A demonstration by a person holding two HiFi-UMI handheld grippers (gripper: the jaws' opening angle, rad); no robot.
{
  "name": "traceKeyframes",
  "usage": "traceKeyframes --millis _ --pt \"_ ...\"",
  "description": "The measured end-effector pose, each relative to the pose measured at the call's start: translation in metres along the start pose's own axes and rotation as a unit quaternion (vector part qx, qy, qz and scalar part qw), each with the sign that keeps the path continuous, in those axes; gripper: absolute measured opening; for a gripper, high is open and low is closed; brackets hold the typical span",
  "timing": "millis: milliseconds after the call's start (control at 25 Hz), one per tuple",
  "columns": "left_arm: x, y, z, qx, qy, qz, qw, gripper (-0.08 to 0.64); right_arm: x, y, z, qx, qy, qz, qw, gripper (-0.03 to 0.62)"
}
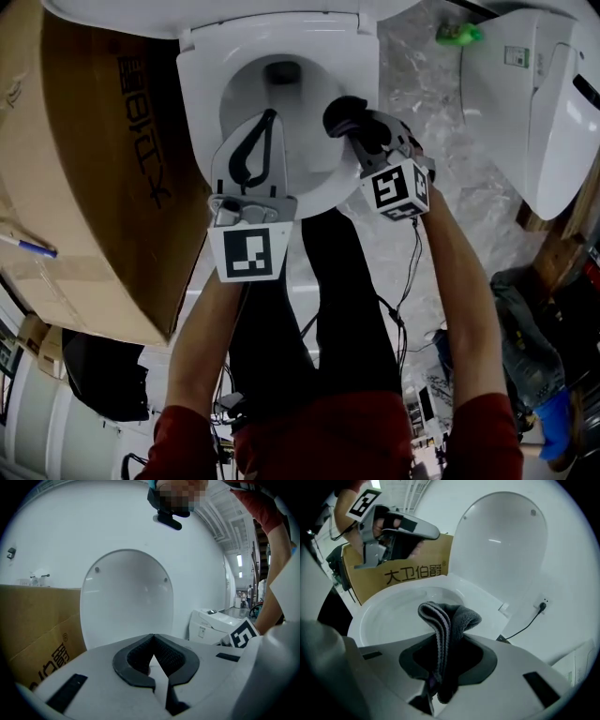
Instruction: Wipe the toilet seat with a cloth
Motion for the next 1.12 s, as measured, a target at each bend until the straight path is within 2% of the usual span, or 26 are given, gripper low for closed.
traceKeyframes --millis 160,400,520,720,840,1120 --pt "-0.017 0.009 -0.004 0.005 -0.007 -0.014 0.9999 0.012 -0.025 -0.046 -0.014 -0.024 -0.018 0.041 0.999 0.075" --pt "-0.037 0.021 -0.007 0.002 -0.010 -0.022 0.9997 0.012 -0.051 -0.111 -0.032 -0.015 -0.027 0.091 0.995 0.075" --pt "-0.042 0.026 -0.006 0.004 -0.010 -0.024 0.9996 0.012 -0.055 -0.130 -0.036 -0.058 -0.027 0.126 0.990 0.075" --pt "-0.040 0.039 -0.004 0.009 -0.009 -0.041 0.9991 0.012 -0.058 -0.129 -0.038 -0.133 -0.020 0.195 0.972 0.075" --pt "-0.035 0.050 -0.003 0.006 -0.010 -0.047 0.9988 0.012 -0.064 -0.128 -0.044 -0.169 -0.020 0.216 0.962 0.075" --pt "-0.013 0.090 -0.001 0.007 -0.008 -0.073 0.9972 0.012 -0.098 -0.109 -0.075 -0.152 -0.030 0.200 0.967 0.075"
Point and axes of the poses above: the fingertips, and each gripper's own axes: x backward along the fingers, y to its left, z out of its underside, the point moved 3 cm from there along x, backward along the fingers, and after that the axes turned 13 degrees about -y, right-handed, at the moved point
